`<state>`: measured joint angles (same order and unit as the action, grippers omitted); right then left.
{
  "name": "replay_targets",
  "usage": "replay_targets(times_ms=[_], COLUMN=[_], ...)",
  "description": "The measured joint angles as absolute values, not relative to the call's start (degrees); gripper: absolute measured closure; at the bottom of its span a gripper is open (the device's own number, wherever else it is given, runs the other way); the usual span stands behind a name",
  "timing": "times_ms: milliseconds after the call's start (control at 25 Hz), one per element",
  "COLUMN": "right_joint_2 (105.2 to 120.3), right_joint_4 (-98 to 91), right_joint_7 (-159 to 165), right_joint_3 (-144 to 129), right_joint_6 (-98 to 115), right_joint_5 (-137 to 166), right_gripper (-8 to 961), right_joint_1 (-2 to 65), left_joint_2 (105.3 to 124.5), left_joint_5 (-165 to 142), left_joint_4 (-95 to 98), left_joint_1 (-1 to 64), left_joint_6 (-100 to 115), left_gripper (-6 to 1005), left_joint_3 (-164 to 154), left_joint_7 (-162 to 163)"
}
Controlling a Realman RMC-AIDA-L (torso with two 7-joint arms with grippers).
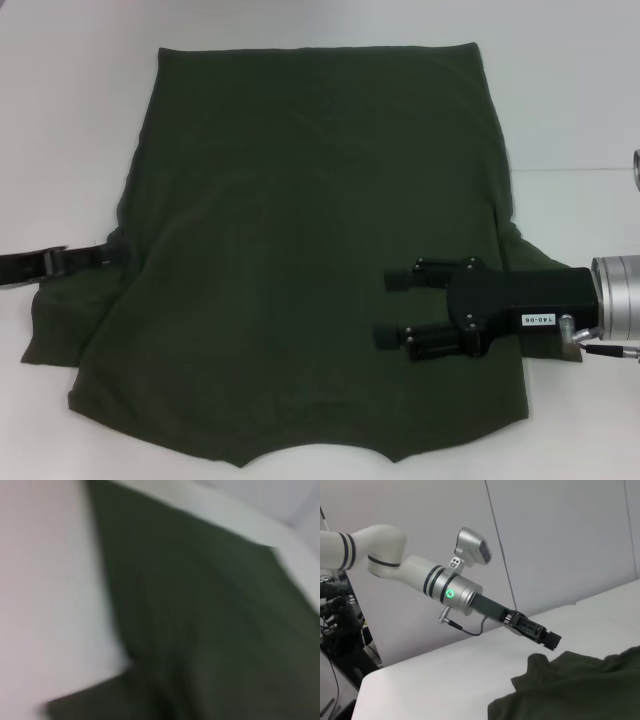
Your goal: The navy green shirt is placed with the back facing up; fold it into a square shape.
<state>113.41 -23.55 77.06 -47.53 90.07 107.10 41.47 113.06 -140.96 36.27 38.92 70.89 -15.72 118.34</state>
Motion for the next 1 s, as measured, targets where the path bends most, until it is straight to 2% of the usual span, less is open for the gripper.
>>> replay_targets(times_ms=[440, 1000], right_joint_2=[113.30, 113.24], right_joint_4=[-23.6, -23.6], right_joint_7=[77.1, 77.9], right_joint_3=[-48.2, -48.9], right_joint_6=[89.4, 88.7], right_joint_5=[107.1, 107.1], right_gripper=[38, 38], right_joint_1=[42.3, 42.7], left_joint_2=[112.79, 112.87], left_joint_5=[-149.3, -150.9], left_joint_4=[37.2, 34.1], left_joint_1=[37.8, 38.8], left_joint_6=[60.3, 60.7], left_gripper=[111, 121], left_joint_3=[-12.1, -15.6], left_joint_7=[124.2, 124.4])
